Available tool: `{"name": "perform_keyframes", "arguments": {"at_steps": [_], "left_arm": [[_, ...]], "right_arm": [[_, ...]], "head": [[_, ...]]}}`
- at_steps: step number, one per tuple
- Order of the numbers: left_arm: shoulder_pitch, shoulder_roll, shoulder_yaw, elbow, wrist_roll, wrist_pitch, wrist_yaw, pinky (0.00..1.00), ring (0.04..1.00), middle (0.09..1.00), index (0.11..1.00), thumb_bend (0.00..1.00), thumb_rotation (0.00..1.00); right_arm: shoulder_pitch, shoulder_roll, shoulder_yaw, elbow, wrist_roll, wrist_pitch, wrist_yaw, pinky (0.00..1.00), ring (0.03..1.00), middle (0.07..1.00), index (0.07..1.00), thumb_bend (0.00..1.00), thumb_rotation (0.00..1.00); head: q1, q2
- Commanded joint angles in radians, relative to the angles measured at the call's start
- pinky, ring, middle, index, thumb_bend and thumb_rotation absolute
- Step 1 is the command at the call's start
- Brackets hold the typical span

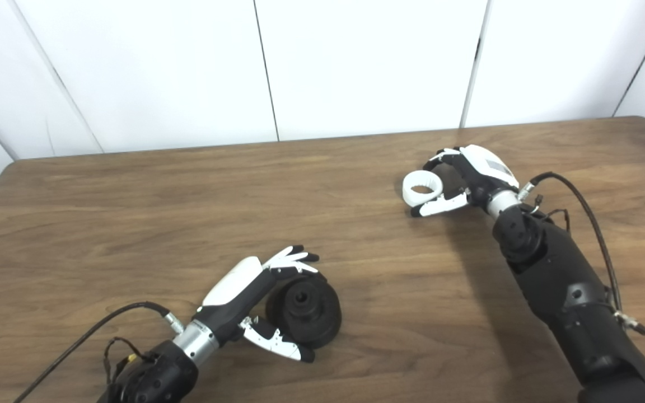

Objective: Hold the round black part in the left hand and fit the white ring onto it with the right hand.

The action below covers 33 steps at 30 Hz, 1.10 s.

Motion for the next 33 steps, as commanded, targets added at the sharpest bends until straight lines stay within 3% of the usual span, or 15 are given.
{"name": "perform_keyframes", "arguments": {"at_steps": [1,18,19,22,33], "left_arm": [[-0.002,0.002,-0.004,0.003,0.021,0.010,-0.001,0.91,0.990,0.912,0.602,0.85,0.19],[0.001,-0.003,-0.006,0.006,0.020,0.008,0.004,0.91,0.991,0.913,0.601,0.85,0.19],[0.000,-0.003,-0.006,0.007,0.019,0.007,0.005,0.91,0.990,0.913,0.600,0.85,0.19],[-0.002,-0.004,-0.007,0.007,0.021,0.009,0.005,0.91,0.990,0.913,0.602,0.85,0.20],[0.004,-0.008,-0.012,0.007,0.026,0.012,0.011,0.94,0.993,0.915,0.603,0.85,0.19]], "right_arm": [[-0.063,-0.003,-0.005,-0.004,0.002,-0.042,-0.038,0.96,0.971,0.900,0.716,0.99,0.38],[-0.040,0.004,-0.022,-0.002,0.030,-0.093,-0.119,0.89,0.931,0.852,0.569,0.85,0.23],[-0.038,0.004,-0.024,-0.004,0.034,-0.094,-0.121,0.90,0.933,0.852,0.516,0.63,0.17],[-0.035,0.006,-0.031,-0.002,0.044,-0.105,-0.131,0.90,0.932,0.848,0.491,0.54,0.15],[-0.020,0.010,-0.034,-0.004,0.053,-0.121,-0.158,0.88,0.918,0.835,0.487,0.52,0.14]], "head": [[0.000,0.002],[0.016,0.016],[0.016,0.016],[0.021,0.015],[0.022,0.002]]}}
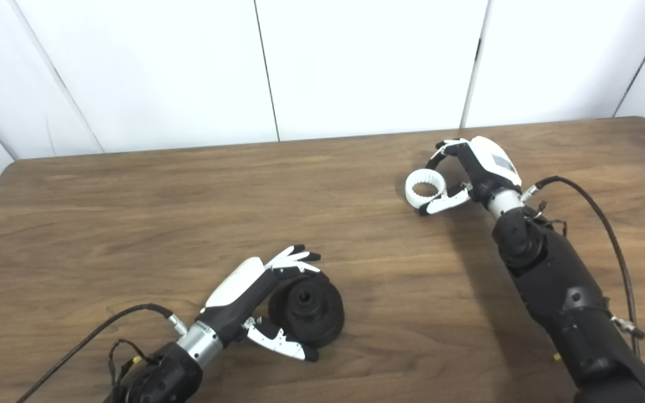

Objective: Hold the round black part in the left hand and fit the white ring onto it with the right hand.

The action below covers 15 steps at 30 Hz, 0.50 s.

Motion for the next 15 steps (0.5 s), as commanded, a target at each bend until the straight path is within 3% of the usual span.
{"name": "perform_keyframes", "arguments": {"at_steps": [1,5,15], "left_arm": [[-0.002,0.007,-0.007,0.008,0.023,-0.004,-0.002,0.94,0.993,0.915,0.602,0.85,0.19],[-0.002,0.007,-0.009,0.005,0.021,0.004,-0.005,0.94,0.996,0.916,0.603,0.84,0.19],[-0.004,0.007,-0.010,0.008,0.018,0.017,-0.012,0.93,1.000,0.922,0.609,0.83,0.20]], "right_arm": [[-0.032,-0.001,-0.014,-0.023,0.006,-0.036,-0.026,0.87,0.916,0.834,0.487,0.52,0.14],[-0.018,-0.001,-0.020,-0.064,0.020,-0.028,-0.013,0.86,0.908,0.827,0.487,0.52,0.14],[0.047,-0.005,-0.063,-0.281,0.073,0.070,0.085,0.85,0.890,0.818,0.487,0.52,0.14]], "head": [[-0.001,0.000],[-0.003,-0.004],[0.001,-0.005]]}}
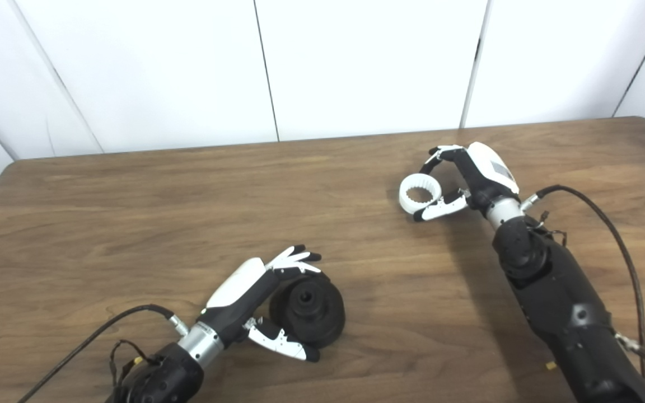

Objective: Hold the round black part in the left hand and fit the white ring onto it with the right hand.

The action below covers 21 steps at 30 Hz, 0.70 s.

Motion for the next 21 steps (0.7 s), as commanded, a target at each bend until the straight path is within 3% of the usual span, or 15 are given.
{"name": "perform_keyframes", "arguments": {"at_steps": [1,11,21], "left_arm": [[-0.005,0.010,-0.007,0.010,0.020,0.008,-0.012,0.94,1.000,0.921,0.609,0.83,0.20],[-0.011,0.012,-0.009,0.010,0.024,0.016,-0.015,0.94,0.996,0.918,0.605,0.83,0.20],[-0.021,0.008,-0.011,0.014,0.021,0.025,-0.020,0.93,0.995,0.918,0.600,0.82,0.19]], "right_arm": [[-0.023,-0.009,-0.026,-0.088,0.022,0.019,0.017,0.85,0.886,0.816,0.488,0.52,0.14],[0.025,-0.009,-0.044,-0.326,0.056,0.127,0.123,0.88,0.890,0.814,0.487,0.52,0.14],[0.087,-0.022,-0.019,-0.646,0.057,0.312,0.290,0.85,0.891,0.816,0.488,0.52,0.14]], "head": [[0.000,0.001],[0.002,0.011],[0.004,0.025]]}}
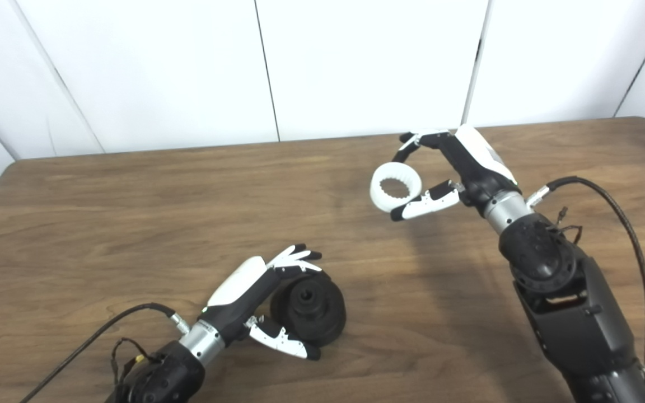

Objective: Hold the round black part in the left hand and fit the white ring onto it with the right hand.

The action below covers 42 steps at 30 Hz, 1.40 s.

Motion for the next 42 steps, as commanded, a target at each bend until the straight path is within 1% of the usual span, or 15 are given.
{"name": "perform_keyframes", "arguments": {"at_steps": [1,4,6,8,10,14,18,24,25,30,31,35,36,42], "left_arm": [[-0.015,0.008,-0.008,0.014,0.021,0.015,-0.018,0.94,0.996,0.919,0.600,0.82,0.19],[-0.019,0.008,-0.011,0.013,0.024,0.015,-0.020,0.93,0.994,0.917,0.598,0.82,0.20],[-0.020,0.008,-0.011,0.012,0.021,0.019,-0.022,0.93,0.995,0.917,0.597,0.82,0.20],[-0.020,0.007,-0.009,0.010,0.015,0.023,-0.024,0.93,0.996,0.917,0.595,0.82,0.19],[-0.019,0.006,-0.008,0.011,0.012,0.024,-0.024,0.93,0.996,0.916,0.594,0.82,0.19],[-0.020,0.005,-0.006,0.009,0.010,0.029,-0.026,0.92,0.998,0.918,0.592,0.82,0.19],[-0.023,0.006,-0.012,0.007,0.023,0.033,-0.025,0.92,0.995,0.916,0.595,0.82,0.19],[-0.024,0.002,-0.015,0.002,0.020,0.048,-0.029,0.92,0.995,0.915,0.593,0.82,0.19],[-0.025,0.002,-0.016,0.000,0.022,0.049,-0.029,0.92,0.995,0.915,0.594,0.82,0.19],[-0.030,0.000,-0.018,-0.008,0.017,0.062,-0.036,0.92,0.997,0.917,0.596,0.82,0.19],[-0.030,-0.001,-0.018,-0.010,0.014,0.063,-0.037,0.92,0.998,0.917,0.594,0.82,0.18],[-0.031,-0.003,-0.016,-0.012,0.014,0.065,-0.041,0.92,0.998,0.918,0.589,0.82,0.17],[-0.032,-0.004,-0.017,-0.013,0.016,0.068,-0.042,0.92,0.999,0.919,0.589,0.82,0.17],[-0.035,-0.005,-0.022,-0.012,0.026,0.064,-0.037,0.94,0.996,0.920,0.605,0.82,0.18]], "right_arm": [[-0.021,-0.019,0.008,-0.108,-0.015,0.043,0.039,0.84,0.888,0.815,0.488,0.52,0.14],[-0.010,-0.024,0.034,-0.189,-0.037,0.080,0.082,0.83,0.886,0.816,0.488,0.52,0.15],[0.000,-0.017,0.045,-0.227,-0.039,0.097,0.100,0.84,0.891,0.816,0.487,0.52,0.14],[0.008,-0.007,0.055,-0.262,-0.042,0.121,0.119,0.82,0.891,0.816,0.487,0.52,0.14],[0.016,0.002,0.064,-0.293,-0.043,0.141,0.136,0.82,0.893,0.818,0.487,0.52,0.14],[0.033,0.022,0.081,-0.324,-0.044,0.148,0.154,0.82,0.901,0.824,0.488,0.52,0.14],[0.052,0.040,0.097,-0.337,-0.047,0.135,0.156,0.80,0.902,0.822,0.488,0.52,0.14],[0.075,0.062,0.120,-0.347,-0.054,0.140,0.168,0.82,0.912,0.832,0.488,0.52,0.15],[0.079,0.065,0.122,-0.346,-0.054,0.138,0.168,0.82,0.913,0.832,0.488,0.52,0.15],[0.104,0.091,0.141,-0.330,-0.052,0.120,0.167,0.83,0.916,0.831,0.489,0.52,0.15],[0.108,0.096,0.145,-0.328,-0.055,0.120,0.166,0.83,0.915,0.829,0.489,0.52,0.15],[0.121,0.116,0.162,-0.313,-0.063,0.113,0.159,0.83,0.912,0.825,0.488,0.53,0.15],[0.123,0.118,0.166,-0.310,-0.064,0.112,0.160,0.83,0.913,0.825,0.488,0.53,0.15],[0.131,0.127,0.188,-0.289,-0.062,0.101,0.167,0.84,0.922,0.833,0.489,0.53,0.15]], "head": [[0.000,0.001],[0.002,0.004],[0.003,0.008],[0.002,0.015],[0.003,0.015],[0.004,0.022],[0.004,0.028],[0.005,0.031],[0.006,0.036],[0.006,0.036],[0.007,0.043],[0.007,0.043],[0.011,0.048],[0.016,0.050]]}}
